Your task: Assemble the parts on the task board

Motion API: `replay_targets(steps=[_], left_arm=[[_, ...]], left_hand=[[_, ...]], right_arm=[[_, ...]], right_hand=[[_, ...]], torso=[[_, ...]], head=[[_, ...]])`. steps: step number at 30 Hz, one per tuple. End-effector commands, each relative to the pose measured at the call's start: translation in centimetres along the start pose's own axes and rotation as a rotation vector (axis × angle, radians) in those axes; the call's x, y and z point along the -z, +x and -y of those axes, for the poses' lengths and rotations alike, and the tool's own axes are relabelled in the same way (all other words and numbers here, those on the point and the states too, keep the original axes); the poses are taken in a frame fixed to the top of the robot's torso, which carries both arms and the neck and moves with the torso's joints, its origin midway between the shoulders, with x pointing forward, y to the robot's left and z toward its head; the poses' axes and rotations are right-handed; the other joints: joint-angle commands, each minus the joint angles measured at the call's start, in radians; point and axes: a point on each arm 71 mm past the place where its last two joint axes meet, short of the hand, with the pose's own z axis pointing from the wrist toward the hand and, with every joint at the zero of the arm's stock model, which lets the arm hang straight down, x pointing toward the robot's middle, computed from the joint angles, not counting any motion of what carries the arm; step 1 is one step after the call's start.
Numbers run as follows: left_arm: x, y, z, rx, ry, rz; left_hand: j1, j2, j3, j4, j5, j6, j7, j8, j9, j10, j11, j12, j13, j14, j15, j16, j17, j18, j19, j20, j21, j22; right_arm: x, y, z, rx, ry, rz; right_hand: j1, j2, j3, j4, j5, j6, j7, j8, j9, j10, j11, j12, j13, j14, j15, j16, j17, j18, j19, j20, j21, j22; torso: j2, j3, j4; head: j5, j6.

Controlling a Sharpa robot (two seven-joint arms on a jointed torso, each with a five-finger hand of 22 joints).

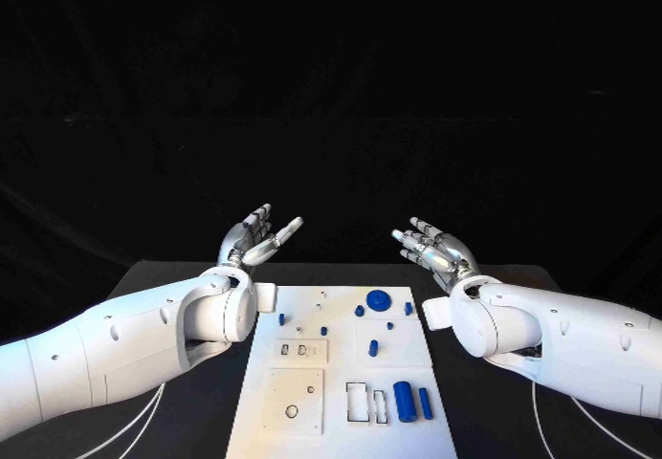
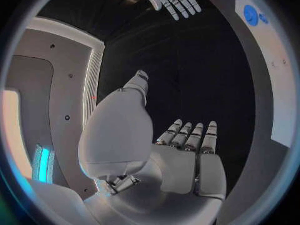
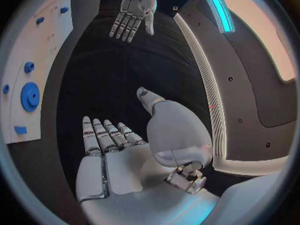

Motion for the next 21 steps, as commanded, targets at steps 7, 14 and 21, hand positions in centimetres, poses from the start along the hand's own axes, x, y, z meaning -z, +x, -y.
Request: replay_targets(steps=[7, 14, 21], left_arm=[[0.0, 0.6, 0.3, 0.025, 0.025, -0.065], [1.5, -2.0, 1.9, 0.04, 0.044, -0.127], [2.3, -2.3, 2.7, 0.046, 0.059, -0.178]], left_hand=[[0.109, 0.119, 0.114, 0.005, -0.007, 0.387, 0.151, 0.145, 0.098, 0.502, 0.085, 0.118, 0.05, 0.56, 0.003, 0.196, 0.113, 0.088, 0.482, 0.014, 0.193, 0.096], [0.168, 0.12, 0.174, -0.005, -0.009, 0.628, 0.104, 0.246, 0.149, 0.804, 0.022, 0.168, 0.05, 0.786, -0.072, 0.299, 0.173, 0.138, 0.695, -0.018, 0.305, 0.128], [0.18, 0.108, 0.208, -0.005, -0.009, 0.675, 0.088, 0.26, 0.156, 0.871, 0.004, 0.16, 0.047, 0.835, -0.092, 0.316, 0.199, 0.137, 0.738, -0.041, 0.328, 0.132]], right_arm=[[-0.3, 0.8, -0.1, -0.015, 0.04, -0.233], [-2.0, -1.7, -3.6, 0.566, -0.247, -0.223], [-2.2, -1.9, -4.5, 0.698, -0.266, -0.263]], right_hand=[[0.175, -0.042, 0.109, -0.155, 0.024, 0.47, 0.156, 0.148, 0.093, 0.628, -0.037, 0.105, 0.041, 0.587, -0.063, 0.156, 0.088, 0.087, 0.449, 0.0, 0.188, 0.088], [0.172, -0.089, 0.17, -0.194, 0.023, 0.663, 0.129, 0.19, 0.115, 0.772, -0.072, 0.079, 0.036, 0.724, -0.105, 0.184, 0.094, 0.113, 0.549, -0.016, 0.254, 0.107], [0.17, -0.101, 0.178, -0.199, 0.019, 0.673, 0.123, 0.184, 0.112, 0.796, -0.078, 0.062, 0.036, 0.755, -0.114, 0.187, 0.094, 0.113, 0.568, -0.025, 0.274, 0.114]], torso=[[0.0, -0.0001, 0.0001], [0.06, -0.0093, 0.0057], [0.08, -0.0107, 0.0127]], head=[[0.0, 0.0], [-0.005, -0.016], [-0.01, -0.013]])
